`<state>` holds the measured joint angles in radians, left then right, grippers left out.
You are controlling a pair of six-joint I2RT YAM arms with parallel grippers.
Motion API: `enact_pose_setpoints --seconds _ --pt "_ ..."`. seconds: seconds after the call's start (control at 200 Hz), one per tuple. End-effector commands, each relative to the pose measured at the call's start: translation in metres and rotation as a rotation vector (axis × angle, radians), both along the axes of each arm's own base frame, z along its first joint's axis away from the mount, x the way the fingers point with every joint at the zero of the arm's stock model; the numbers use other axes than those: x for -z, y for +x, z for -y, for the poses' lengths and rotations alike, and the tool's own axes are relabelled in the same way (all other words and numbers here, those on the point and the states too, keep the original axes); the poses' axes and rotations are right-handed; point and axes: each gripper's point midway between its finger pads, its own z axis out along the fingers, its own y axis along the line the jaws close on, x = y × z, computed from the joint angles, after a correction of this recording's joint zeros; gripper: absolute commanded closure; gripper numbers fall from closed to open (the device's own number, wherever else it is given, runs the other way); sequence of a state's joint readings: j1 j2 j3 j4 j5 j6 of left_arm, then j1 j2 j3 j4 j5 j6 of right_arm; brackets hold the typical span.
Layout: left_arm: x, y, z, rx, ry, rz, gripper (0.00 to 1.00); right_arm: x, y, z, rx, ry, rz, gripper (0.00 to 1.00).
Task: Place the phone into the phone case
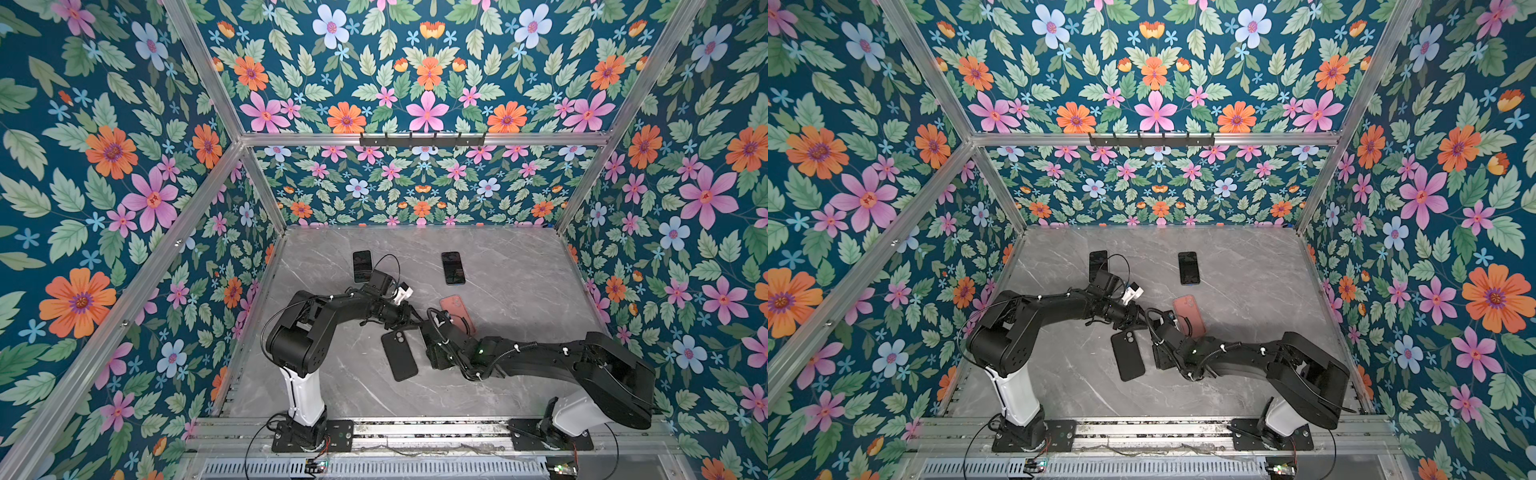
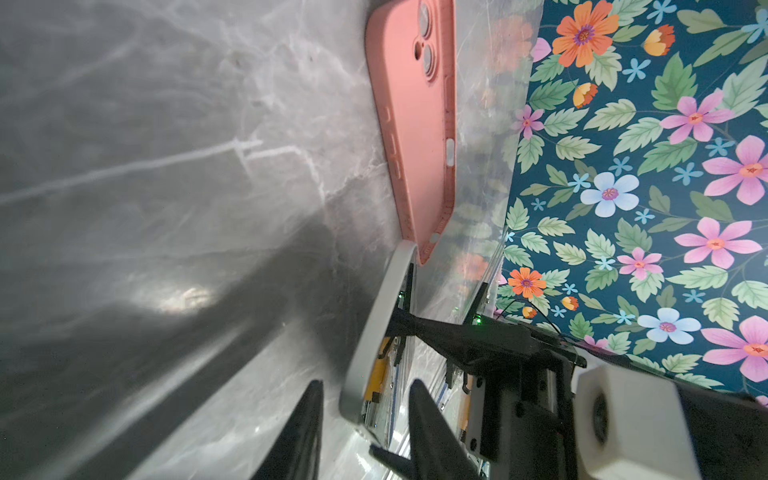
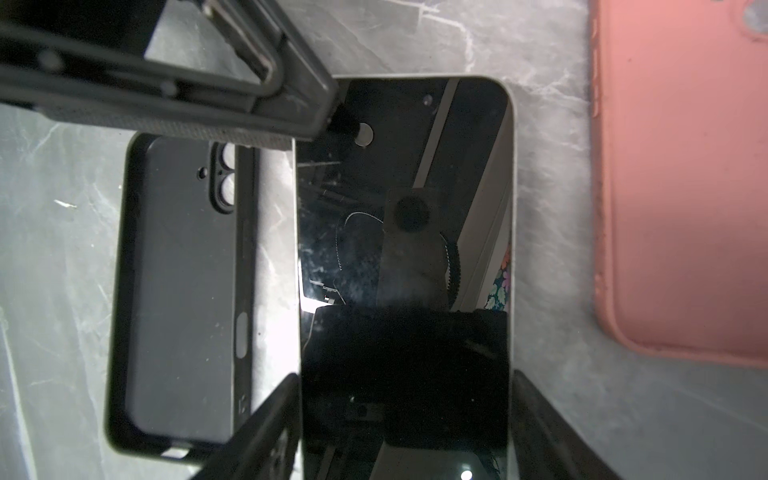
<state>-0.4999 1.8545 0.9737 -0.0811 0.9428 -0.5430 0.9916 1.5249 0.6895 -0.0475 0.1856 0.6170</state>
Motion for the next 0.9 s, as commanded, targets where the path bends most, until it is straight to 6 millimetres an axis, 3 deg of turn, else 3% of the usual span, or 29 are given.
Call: enact_pose_setpoints --seconds 0.0,0.28,0.465,0.54,0.72,0.895 --pt "-0.006 0.001 0.003 0.008 -0.028 0.015 0.68 -0.008 0.007 -0.009 -0.005 0.038 0.031 0.42" --pt "-0.006 0.0 0.004 0.0 -0.039 0.01 0.83 -0.008 0.007 -0.011 -0.01 0.042 0.031 0.42" --pt "-0.006 -0.001 0.002 -0.005 -0.034 0.012 0.88 -0.008 0.004 -0.012 -0.034 0.044 0.026 0.4" --pt "-0.006 0.0 0.001 -0.02 -0.024 0.013 0.96 -0.01 0.003 -0.011 -0.048 0.035 0.03 0.32" --pt "-0.011 0.002 -0.001 -0.057 -0.029 0.034 1.0 -0.027 0.002 -0.002 -0.041 0.013 0.043 0.02" --pt "-0.025 0.009 0.001 -0.122 -0.086 0.047 1.0 -0.066 0.002 0.008 0.019 0.056 0.051 0.01"
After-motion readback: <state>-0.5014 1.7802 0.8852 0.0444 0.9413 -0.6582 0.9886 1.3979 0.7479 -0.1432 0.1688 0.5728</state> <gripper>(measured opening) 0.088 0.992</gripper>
